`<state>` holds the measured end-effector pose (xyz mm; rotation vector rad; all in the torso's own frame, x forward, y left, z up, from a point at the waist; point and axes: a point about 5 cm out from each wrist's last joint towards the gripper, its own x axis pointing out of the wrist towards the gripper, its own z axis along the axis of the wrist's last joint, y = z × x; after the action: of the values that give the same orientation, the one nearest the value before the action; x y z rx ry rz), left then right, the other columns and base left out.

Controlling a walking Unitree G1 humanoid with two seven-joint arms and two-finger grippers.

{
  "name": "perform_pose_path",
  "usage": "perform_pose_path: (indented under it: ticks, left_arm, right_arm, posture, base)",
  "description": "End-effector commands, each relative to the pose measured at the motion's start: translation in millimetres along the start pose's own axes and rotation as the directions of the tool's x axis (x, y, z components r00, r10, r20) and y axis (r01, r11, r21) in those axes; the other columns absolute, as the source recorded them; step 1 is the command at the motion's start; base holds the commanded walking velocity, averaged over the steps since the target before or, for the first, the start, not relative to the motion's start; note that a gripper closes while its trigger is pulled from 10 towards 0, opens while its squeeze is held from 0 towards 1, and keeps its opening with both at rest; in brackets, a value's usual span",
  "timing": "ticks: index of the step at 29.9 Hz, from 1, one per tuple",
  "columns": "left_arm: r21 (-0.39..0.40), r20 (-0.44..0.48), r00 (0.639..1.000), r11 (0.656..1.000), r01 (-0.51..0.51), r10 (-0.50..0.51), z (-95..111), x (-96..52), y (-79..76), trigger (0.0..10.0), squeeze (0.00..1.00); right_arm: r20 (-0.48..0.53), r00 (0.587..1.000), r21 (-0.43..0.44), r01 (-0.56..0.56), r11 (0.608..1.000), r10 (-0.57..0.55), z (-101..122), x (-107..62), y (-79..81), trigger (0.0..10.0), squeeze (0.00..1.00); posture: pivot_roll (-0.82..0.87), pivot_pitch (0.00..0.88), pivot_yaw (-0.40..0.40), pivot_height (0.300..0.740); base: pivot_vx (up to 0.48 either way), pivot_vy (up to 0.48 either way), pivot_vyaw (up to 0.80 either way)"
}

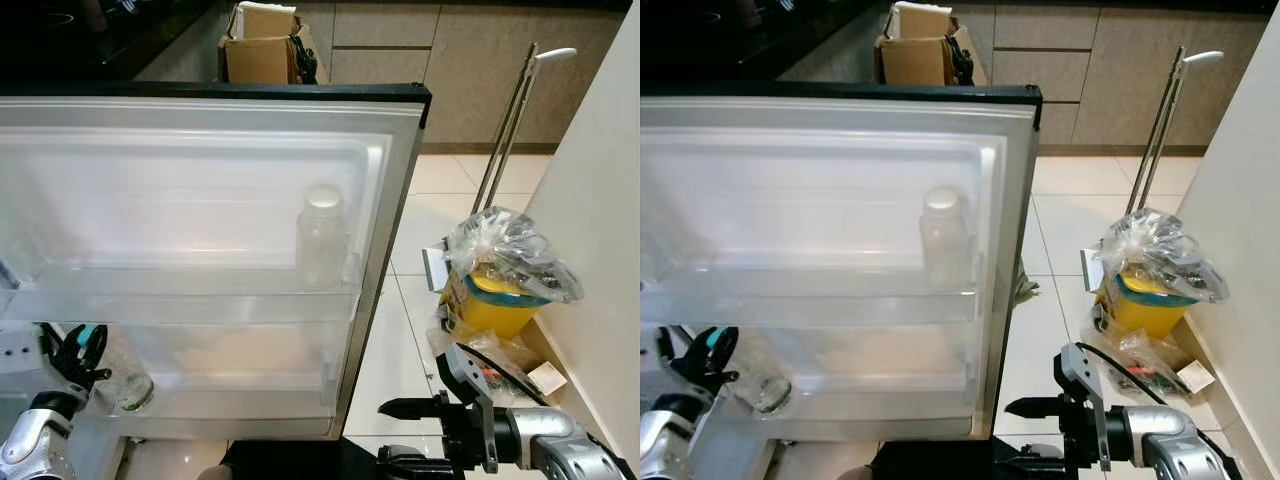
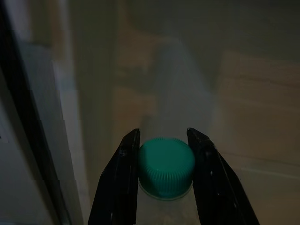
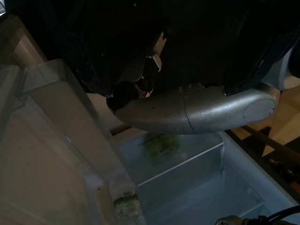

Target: Restocking fridge

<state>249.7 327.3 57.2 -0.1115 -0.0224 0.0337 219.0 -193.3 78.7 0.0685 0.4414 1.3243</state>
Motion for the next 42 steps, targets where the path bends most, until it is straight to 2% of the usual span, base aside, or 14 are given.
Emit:
perform_pose_path:
  ticks: [1, 6, 13, 15, 17, 18, 26, 33, 34, 35, 36, 37, 42]
  left_arm:
    - [0.044, 0.0, 1.0, 0.999, 0.006, -0.006, 4.2, 0.9, 2.1, 10.0, 0.0]
    - [0.093, -0.024, 1.0, 0.995, 0.021, -0.018, 2.9, 1.7, -0.6, 10.0, 0.0]
    - [0.095, -0.038, 0.999, 0.995, 0.009, -0.005, -0.6, 0.5, -1.3, 10.0, 0.0]
    - [0.095, -0.049, 0.999, 0.995, -0.006, 0.01, -3.2, -1.4, -0.8, 10.0, 0.54]
    - [0.093, -0.05, 0.999, 0.996, -0.008, 0.013, -3.9, -1.9, -0.6, 10.0, 0.54]
    - [0.087, -0.055, 0.998, 0.996, -0.016, 0.02, -5.4, -2.9, -0.4, 10.0, 1.0]
    - [0.09, -0.049, 0.998, 0.995, -0.031, 0.035, -5.3, -4.7, 1.4, 10.0, 1.0]
    - [0.073, -0.022, 0.995, 0.993, -0.095, 0.096, 1.5, -10.1, 15.5, 10.0, 1.0]
    - [0.071, -0.021, 0.992, 0.99, -0.119, 0.121, 2.0, -12.6, 19.5, 10.0, 1.0]
    - [0.059, -0.02, 0.982, 0.981, -0.185, 0.186, 2.4, -20.1, 29.6, 10.0, 1.0]
    - [0.059, -0.02, 0.982, 0.981, -0.185, 0.186, 2.4, -20.1, 29.6, 10.0, 1.0]
    - [0.047, -0.016, 0.968, 0.967, -0.25, 0.251, 2.1, -29.5, 39.4, 10.0, 1.0]
    - [0.033, -0.017, 0.943, 0.943, -0.331, 0.331, -1.0, -44.8, 50.3, 10.0, 1.0]
  right_arm:
    - [-0.001, 1.0, 0.003, -0.007, 1.0, 0.007, -0.2, 1.6, 2.8, 10.0, 0.0]
    - [0.0, 1.0, 0.004, -0.01, 1.0, 0.01, -0.1, 2.1, 3.7, 10.0, 0.0]
    - [0.001, 1.0, 0.003, -0.013, 1.0, 0.013, 0.0, 2.2, 4.2, 10.0, 0.0]
    - [0.0, 1.0, 0.0, -0.012, 1.0, 0.012, 0.4, 1.8, 4.1, 10.0, 0.0]
    - [0.0, 1.0, 0.0, -0.012, 1.0, 0.012, 0.5, 1.7, 4.0, 10.0, 0.0]
    - [0.0, 1.0, -0.002, -0.01, 1.0, 0.01, 0.9, 1.3, 3.7, 10.0, 0.0]
    - [-0.003, 1.0, -0.004, -0.007, 1.0, 0.007, 1.1, 0.2, 3.2, 10.0, 0.0]
    - [-0.008, 1.0, -0.004, -0.006, 1.0, 0.006, 1.0, -0.4, 2.8, 10.0, 0.0]
    - [-0.009, 1.0, -0.004, -0.006, 1.0, 0.006, 0.9, -0.5, 2.7, 10.0, 0.0]
    - [-0.01, 1.0, -0.005, -0.006, 1.0, 0.006, 0.7, -0.5, 2.6, 10.0, 0.0]
    - [-0.01, 1.0, -0.005, -0.006, 1.0, 0.006, 0.7, -0.5, 2.6, 10.0, 0.0]
    - [-0.011, 1.0, -0.005, -0.007, 1.0, 0.007, 0.6, -0.5, 2.6, 10.0, 0.0]
    - [-0.014, 1.0, -0.004, -0.007, 1.0, 0.007, 0.4, -0.4, 2.3, 10.0, 0.0]
  posture:
    - [-0.05, 0.072, -0.003, 0.547]
    - [-0.05, 0.075, -0.002, 0.547]
    - [-0.05, 0.076, -0.002, 0.547]
    - [-0.05, 0.075, -0.002, 0.547]
    - [-0.05, 0.075, -0.002, 0.547]
    - [-0.05, 0.074, -0.002, 0.547]
    - [-0.05, 0.072, -0.003, 0.547]
    - [-0.05, 0.07, -0.002, 0.547]
    - [-0.05, 0.069, -0.002, 0.547]
    - [-0.05, 0.068, -0.002, 0.547]
    - [-0.05, 0.068, -0.002, 0.547]
    - [-0.05, 0.068, 0.0, 0.547]
    - [-0.04, 0.069, -0.002, 0.547]
  base:
    - [0.0, 0.0, 0.0]
    - [0.0, 0.0, 0.0]
    - [0.0, 0.0, 0.0]
    - [0.0, 0.0, 0.0]
    - [0.0, 0.0, 0.0]
    - [0.0, 0.0, 0.0]
    - [0.0, 0.0, 0.0]
    - [0.0, 0.0, 0.0]
    - [0.0, 0.0, 0.0]
    - [0.0, 0.0, 0.0]
    - [0.0, 0.0, 0.0]
    - [0.0, 0.0, 0.0]
    - [0.0, 0.0, 0.0]
